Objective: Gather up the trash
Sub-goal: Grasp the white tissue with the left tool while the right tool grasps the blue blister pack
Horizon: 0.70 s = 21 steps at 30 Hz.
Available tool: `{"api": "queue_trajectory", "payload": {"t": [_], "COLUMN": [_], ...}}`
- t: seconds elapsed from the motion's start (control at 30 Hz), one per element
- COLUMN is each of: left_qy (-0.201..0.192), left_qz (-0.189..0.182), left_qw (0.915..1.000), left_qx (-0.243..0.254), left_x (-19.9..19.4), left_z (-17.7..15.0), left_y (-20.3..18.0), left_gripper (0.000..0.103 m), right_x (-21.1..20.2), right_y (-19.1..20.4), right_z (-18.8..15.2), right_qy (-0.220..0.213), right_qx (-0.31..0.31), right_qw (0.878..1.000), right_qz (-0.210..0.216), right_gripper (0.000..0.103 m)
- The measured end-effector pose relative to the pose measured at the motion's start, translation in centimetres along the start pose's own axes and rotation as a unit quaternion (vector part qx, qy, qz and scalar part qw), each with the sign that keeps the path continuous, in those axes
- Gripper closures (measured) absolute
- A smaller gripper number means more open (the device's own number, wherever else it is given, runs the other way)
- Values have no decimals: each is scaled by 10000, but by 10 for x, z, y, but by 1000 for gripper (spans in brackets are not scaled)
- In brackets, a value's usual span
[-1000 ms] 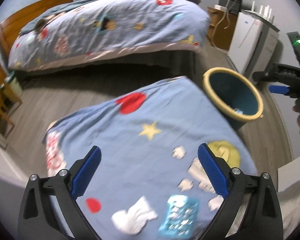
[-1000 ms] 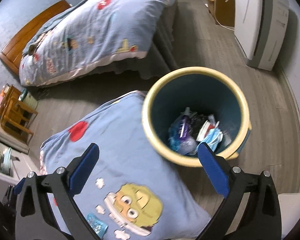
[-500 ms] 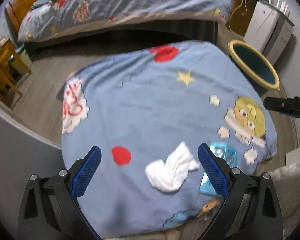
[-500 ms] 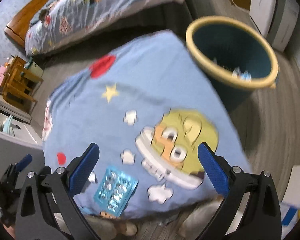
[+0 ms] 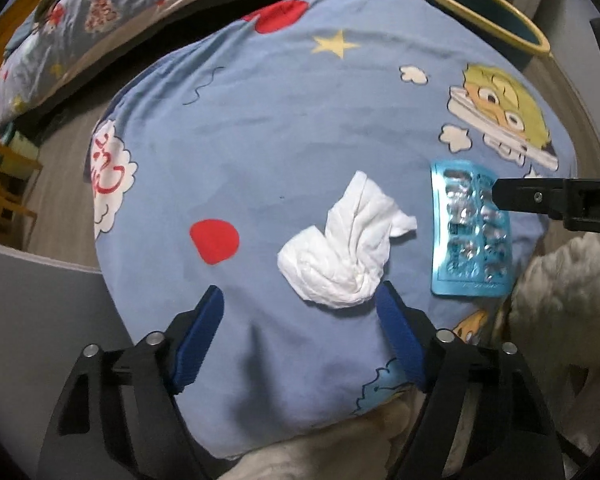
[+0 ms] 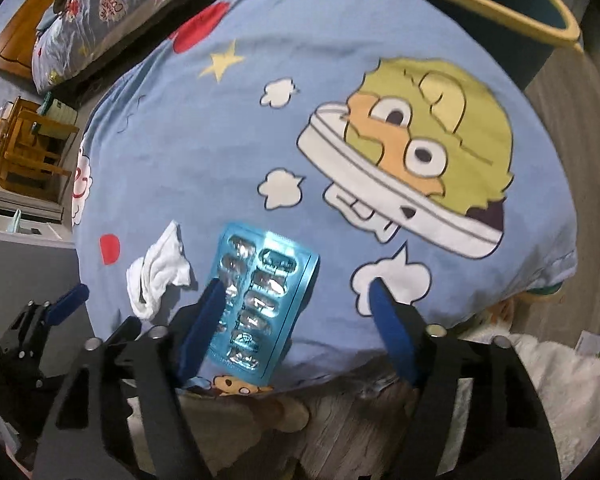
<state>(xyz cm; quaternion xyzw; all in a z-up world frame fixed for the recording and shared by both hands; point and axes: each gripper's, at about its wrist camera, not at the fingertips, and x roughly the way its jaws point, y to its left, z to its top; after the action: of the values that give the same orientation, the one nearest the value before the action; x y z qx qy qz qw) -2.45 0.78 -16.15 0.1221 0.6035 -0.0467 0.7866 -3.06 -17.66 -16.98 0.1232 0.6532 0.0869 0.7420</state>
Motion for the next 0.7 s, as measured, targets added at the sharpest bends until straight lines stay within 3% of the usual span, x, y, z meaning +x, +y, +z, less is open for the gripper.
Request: {"api": "queue_trajectory", "payload": {"t": [0.1, 0.2, 0.27, 0.3, 0.37, 0.43, 0.53, 0.7], "left_qy": [68, 119, 142, 156, 188, 244, 284, 171], "left_qz": [-10, -9, 17, 27, 12, -127, -299, -346], "left_qw": [9999, 9998, 9997, 9996, 9995, 9993, 9989, 9992], "left_qx": [82, 156, 209, 228, 250, 236, 201, -143], "left_x": [5, 9, 12, 14, 17, 20, 20, 13], "left_z": [0, 2, 4, 6, 8, 10, 14, 24], "left_y": [-2, -6, -8, -9, -11, -13, -16, -3], "left_gripper": [35, 38, 39, 41, 47, 66, 84, 87], "right_x": [7, 11, 13, 14, 15, 14, 10, 3], "right_y": [2, 8, 13, 16, 20, 19, 18, 9], "right_z": [0, 1, 1, 2, 3, 7, 13, 22], "right_qy": [113, 79, 34, 18, 34, 5, -81, -249], "right_qx": [-87, -243, -419, -504, -595, -541, -417, -202], "right_qw": [9999, 9996, 9989, 9987, 9981, 9985, 9982, 9976], "right_qz": [-35, -119, -195, -118, -135, 125, 414, 618], "right_gripper": [48, 51, 58, 68, 74, 103, 103, 103]}}
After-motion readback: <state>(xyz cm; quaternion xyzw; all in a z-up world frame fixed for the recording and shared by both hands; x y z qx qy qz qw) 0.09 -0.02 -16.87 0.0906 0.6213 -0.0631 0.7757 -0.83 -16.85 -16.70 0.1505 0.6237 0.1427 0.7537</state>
